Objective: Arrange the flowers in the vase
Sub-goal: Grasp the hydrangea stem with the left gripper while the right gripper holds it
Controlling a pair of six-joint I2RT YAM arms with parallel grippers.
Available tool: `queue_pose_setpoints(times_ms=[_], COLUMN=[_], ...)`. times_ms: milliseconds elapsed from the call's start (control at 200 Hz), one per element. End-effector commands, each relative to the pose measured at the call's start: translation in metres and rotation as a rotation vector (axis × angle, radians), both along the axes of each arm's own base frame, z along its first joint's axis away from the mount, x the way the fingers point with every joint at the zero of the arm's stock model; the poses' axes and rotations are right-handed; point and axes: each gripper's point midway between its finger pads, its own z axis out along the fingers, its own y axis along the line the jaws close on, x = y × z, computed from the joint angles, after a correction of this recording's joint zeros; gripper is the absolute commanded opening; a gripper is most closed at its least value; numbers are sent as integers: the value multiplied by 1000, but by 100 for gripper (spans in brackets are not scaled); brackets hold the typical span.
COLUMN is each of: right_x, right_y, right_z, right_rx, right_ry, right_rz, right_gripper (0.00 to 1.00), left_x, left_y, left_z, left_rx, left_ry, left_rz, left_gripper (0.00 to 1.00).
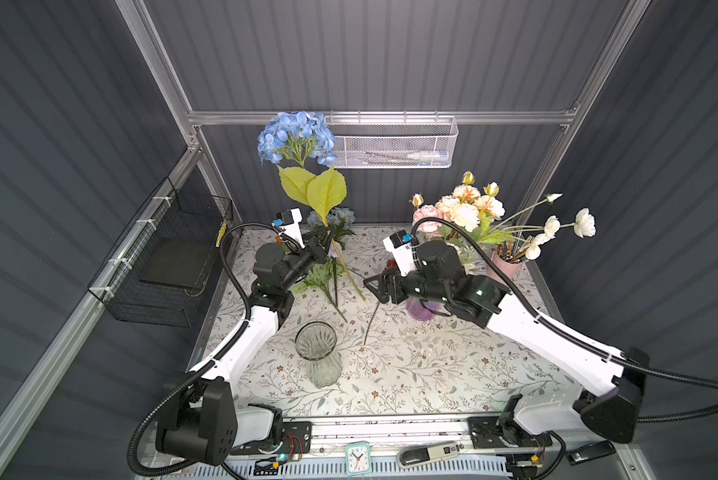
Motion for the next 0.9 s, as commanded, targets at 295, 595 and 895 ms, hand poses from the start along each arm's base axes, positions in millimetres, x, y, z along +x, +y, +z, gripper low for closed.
queue_pose_setpoints(times_ms=[295, 595, 895], right_x=[-60, 1, 34], right_y=[-114, -142, -170], right_z=[-147, -121, -60], right_rx=[-344, -425, -233], right_ry=[264, -215, -539], right_rz=[-238, -377, -538], right_gripper=[88, 93, 95], left_x=[-32, -36, -35], left_y=[-26, -40, -47], left_z=[38, 45, 39], left_rx=[-3, 4, 7], left_ry=[-200, -237, -236], left_rz=[19, 6, -17], left_gripper=[0, 0, 0])
